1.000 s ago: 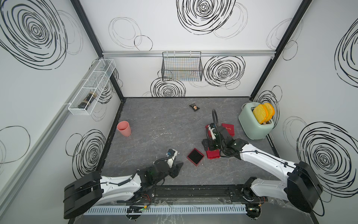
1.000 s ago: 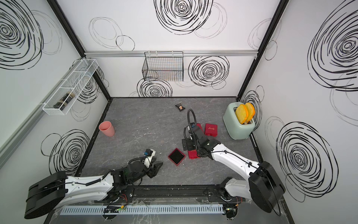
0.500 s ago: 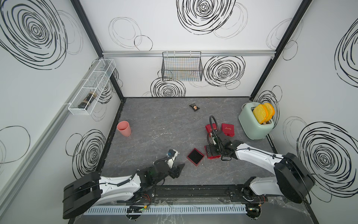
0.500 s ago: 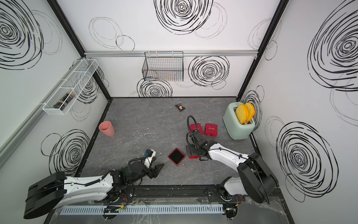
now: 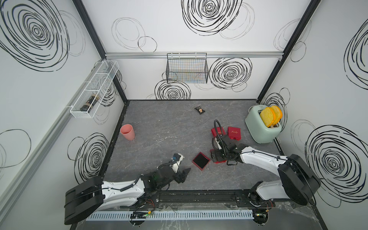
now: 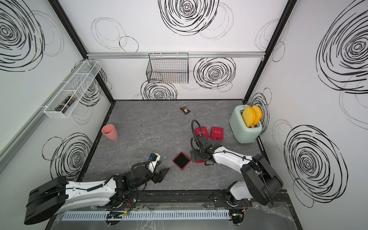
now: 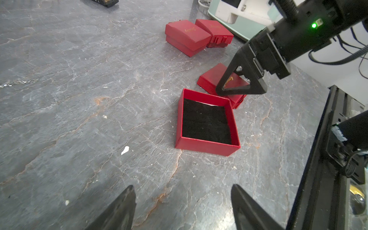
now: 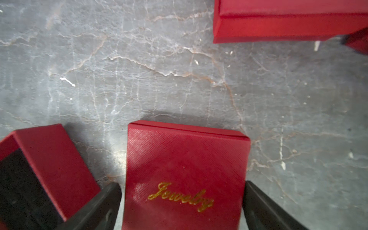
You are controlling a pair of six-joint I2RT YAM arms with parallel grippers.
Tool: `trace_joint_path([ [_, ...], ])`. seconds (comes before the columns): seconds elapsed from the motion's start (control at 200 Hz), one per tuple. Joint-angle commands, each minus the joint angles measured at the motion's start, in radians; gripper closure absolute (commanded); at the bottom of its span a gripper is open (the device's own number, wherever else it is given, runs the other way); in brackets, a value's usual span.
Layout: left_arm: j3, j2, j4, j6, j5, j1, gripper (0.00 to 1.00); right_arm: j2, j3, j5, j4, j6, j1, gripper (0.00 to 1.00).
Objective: Take the necklace out of the lift-off lid jewelry box
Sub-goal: Pick up the lid from the center of the board.
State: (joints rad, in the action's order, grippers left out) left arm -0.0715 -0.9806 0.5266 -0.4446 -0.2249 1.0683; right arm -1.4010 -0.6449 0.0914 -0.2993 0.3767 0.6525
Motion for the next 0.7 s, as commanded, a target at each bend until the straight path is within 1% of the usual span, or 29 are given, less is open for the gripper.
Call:
trace_joint_path([
  [0.0,0.008,-0.009,0.055,0.009,0.002,0.007,0.22,-0.033,-0.044,0.044,-0.051,0.008,-0.001,0.03],
  [0.235,0.008,-0.013,0.055,0.009,0.001,0.009,0.22,-0.062,-0.063,0.069,-0.066,0.008,0.012,0.02],
  [0.27,0.007,-0.014,0.055,0.01,0.001,0.009,0.22,-0.058,-0.065,0.077,-0.069,0.01,0.013,0.0],
  [0.425,0.006,-0.038,0.055,0.012,0.006,0.009,0.24,-0.018,-0.085,0.075,-0.089,0.008,0.021,0.19],
  [0.45,0.007,-0.045,0.09,0.012,0.009,0.01,0.24,-0.009,-0.092,0.075,-0.094,0.008,0.023,0.21],
  [0.56,-0.002,-0.089,0.117,0.008,0.009,0.01,0.27,0.03,-0.115,0.058,-0.116,-0.003,0.034,0.23],
  [0.615,-0.013,-0.115,0.125,0.011,0.007,0.011,0.31,0.052,-0.122,0.019,-0.116,-0.012,0.036,0.23],
  [0.695,-0.031,-0.155,0.137,0.012,0.007,0.016,0.34,0.085,-0.122,-0.064,-0.096,-0.032,0.037,0.23],
])
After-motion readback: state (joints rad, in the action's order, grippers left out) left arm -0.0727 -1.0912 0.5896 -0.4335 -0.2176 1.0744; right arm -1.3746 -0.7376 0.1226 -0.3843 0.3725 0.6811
